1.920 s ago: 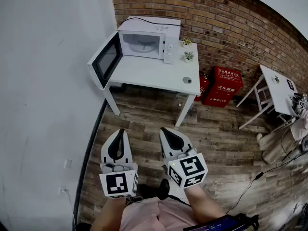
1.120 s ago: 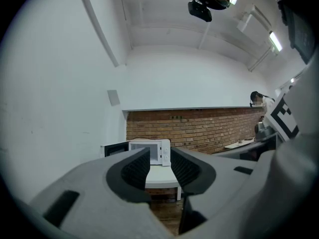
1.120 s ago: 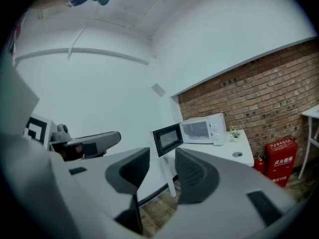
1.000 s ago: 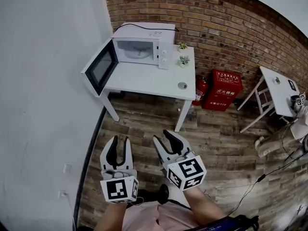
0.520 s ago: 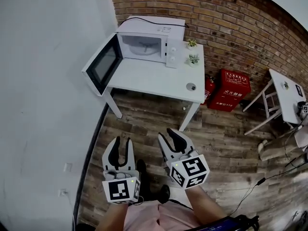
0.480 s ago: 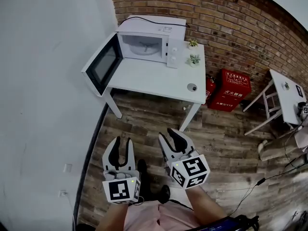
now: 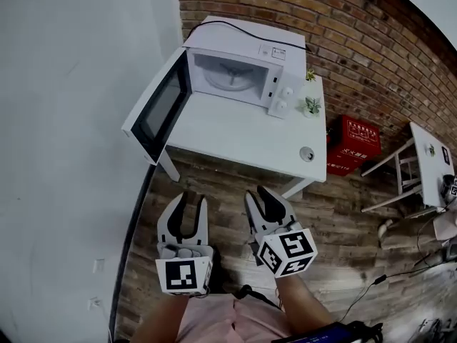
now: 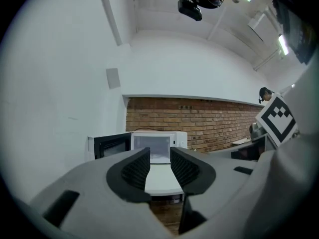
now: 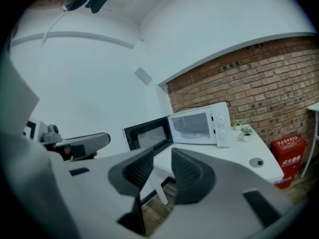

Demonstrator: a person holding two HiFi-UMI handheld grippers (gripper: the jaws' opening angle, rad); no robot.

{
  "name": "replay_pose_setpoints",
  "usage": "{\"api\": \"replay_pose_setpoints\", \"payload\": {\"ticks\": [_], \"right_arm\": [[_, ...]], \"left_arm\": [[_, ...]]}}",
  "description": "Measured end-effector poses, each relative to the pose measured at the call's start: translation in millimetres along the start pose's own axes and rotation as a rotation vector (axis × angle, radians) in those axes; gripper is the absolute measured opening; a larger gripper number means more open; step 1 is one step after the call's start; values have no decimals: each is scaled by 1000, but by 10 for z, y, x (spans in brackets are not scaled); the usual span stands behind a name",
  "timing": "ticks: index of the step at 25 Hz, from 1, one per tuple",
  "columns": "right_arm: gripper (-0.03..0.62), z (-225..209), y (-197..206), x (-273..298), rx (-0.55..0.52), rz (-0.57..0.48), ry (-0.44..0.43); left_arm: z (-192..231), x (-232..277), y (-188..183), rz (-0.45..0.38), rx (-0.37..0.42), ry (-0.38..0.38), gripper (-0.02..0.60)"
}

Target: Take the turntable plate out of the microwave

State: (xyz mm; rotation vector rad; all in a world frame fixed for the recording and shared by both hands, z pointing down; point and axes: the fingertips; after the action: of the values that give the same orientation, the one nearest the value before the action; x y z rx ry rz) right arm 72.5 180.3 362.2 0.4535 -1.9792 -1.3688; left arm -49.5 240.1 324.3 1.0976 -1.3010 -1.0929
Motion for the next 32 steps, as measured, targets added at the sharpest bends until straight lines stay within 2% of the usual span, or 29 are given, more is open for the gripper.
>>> {"api": "replay_pose_setpoints", "payload": {"ticks": [4, 8, 12, 22, 32], "right_arm": [[114, -48, -300, 360, -5, -31, 25], [110, -97, -561, 613, -11, -61, 53], [109, -171, -663, 819, -5, -71, 80], [106, -528, -637, 1194, 26, -40, 124], [104, -1201, -726, 1898, 94, -19, 122]], "left_arm": [[240, 355, -192, -18, -11, 30, 130], [472, 636, -337, -63, 41, 46, 127], [598, 889, -405, -75, 38, 73, 124], [635, 1448, -193, -20, 26, 120, 123], [688, 2367, -74, 40, 53, 131, 124]]}}
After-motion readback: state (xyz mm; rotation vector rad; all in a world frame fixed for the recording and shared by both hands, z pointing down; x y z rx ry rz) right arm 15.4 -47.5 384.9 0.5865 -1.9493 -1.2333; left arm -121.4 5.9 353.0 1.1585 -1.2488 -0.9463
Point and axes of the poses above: the fingertips, and each gripper's own axes: x forward along the fingers, z to its left, y out of its underside, and after that the axes turned 8 degrees about z, right-handed
